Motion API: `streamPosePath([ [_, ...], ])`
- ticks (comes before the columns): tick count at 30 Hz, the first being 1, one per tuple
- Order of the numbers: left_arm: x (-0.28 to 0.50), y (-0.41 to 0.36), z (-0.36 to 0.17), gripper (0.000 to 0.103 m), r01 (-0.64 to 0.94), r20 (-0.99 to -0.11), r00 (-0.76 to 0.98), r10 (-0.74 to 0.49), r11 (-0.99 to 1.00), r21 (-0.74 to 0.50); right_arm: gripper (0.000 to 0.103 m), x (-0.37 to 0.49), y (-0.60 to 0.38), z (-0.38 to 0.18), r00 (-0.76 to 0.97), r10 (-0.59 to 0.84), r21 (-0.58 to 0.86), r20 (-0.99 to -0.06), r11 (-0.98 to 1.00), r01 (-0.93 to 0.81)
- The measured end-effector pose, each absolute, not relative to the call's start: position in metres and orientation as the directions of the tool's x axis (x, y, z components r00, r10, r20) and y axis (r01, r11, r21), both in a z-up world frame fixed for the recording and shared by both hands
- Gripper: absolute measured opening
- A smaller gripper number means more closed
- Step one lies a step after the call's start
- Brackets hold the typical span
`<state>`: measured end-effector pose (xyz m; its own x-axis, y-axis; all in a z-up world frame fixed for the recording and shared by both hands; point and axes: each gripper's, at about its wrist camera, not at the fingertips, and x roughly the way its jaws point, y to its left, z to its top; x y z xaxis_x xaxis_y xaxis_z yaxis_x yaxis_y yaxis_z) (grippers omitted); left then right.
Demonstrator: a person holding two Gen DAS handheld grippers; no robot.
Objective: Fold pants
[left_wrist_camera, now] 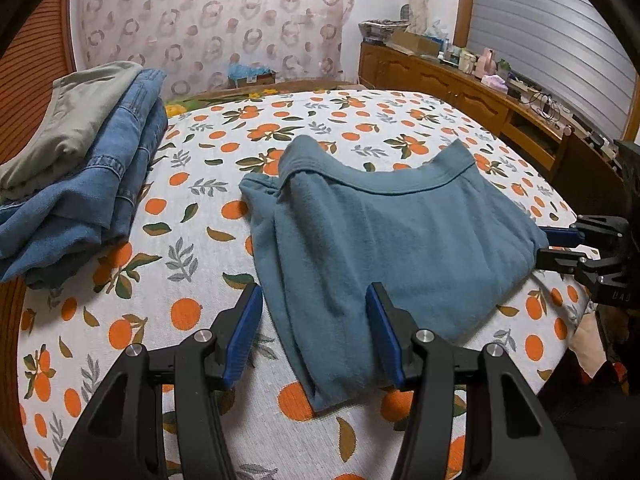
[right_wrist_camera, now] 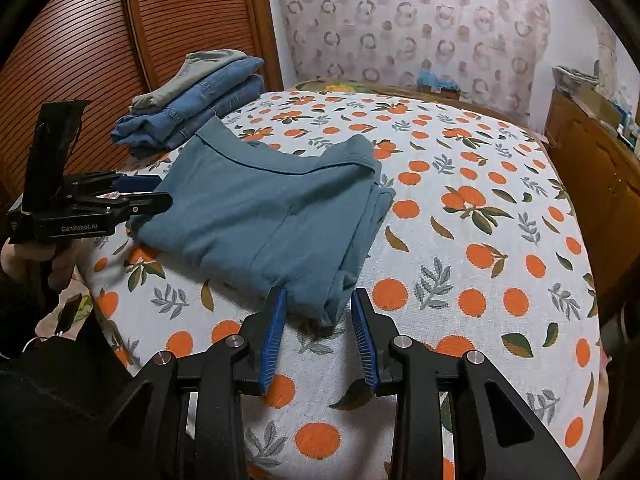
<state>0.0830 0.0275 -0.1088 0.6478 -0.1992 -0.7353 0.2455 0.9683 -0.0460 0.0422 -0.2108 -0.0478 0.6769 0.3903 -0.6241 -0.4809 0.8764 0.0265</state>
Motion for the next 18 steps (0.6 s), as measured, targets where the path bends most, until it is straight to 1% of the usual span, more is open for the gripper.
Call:
streamPosePath([
  [3, 0.085, 0.028, -0.109, 0.055, 0.238, -0.736, 0.649, -0.191, 0.97, -0.042, 0.034, 0.041, -0.21, -0.05, 0.674, 0.392, 0.024, -0.626, 0.874, -0.486],
  [4, 0.085, 0.028, -0.11, 0.056, 0.236, -0.736, 0.65, -0.188, 0.971, -0.04, 0.021, 0.04, -0.21, -0.051, 0.668, 0.402, 0.028, -0.626, 0.868, -0.496],
  [5, 0.086, 0.028, -0.11, 0.056, 0.235, -0.736, 0.651, -0.186, 0.971, -0.038, 0.015, 0.039, -0.21, -0.05, 0.659, 0.417, 0.032, -0.626, 0.858, -0.513],
  [7, 0.086, 0.028, -0.11, 0.056, 0.232, -0.737, 0.651, -0.183, 0.972, -0.036, 0.008, 0.038, -0.212, -0.047, 0.675, 0.404, 0.003, -0.618, 0.859, -0.512],
  [11, 0.087, 0.028, -0.11, 0.056, 0.232, -0.736, 0.651, -0.185, 0.972, -0.04, 0.007, 0.036, -0.221, -0.042, 0.681, 0.413, 0.011, -0.604, 0.859, -0.512],
  [14, 0.087, 0.029, -0.111, 0.056, 0.229, -0.733, 0.653, -0.188, 0.972, -0.045, 0.007, 0.036, -0.217, -0.048, 0.674, 0.408, 0.006, -0.616, 0.858, -0.514],
  [18, 0.086, 0.03, -0.111, 0.056, 0.228, -0.731, 0.655, -0.193, 0.972, -0.052, 0.007, 0.039, -0.219, -0.048, 0.66, 0.424, 0.045, -0.62, 0.859, -0.51],
])
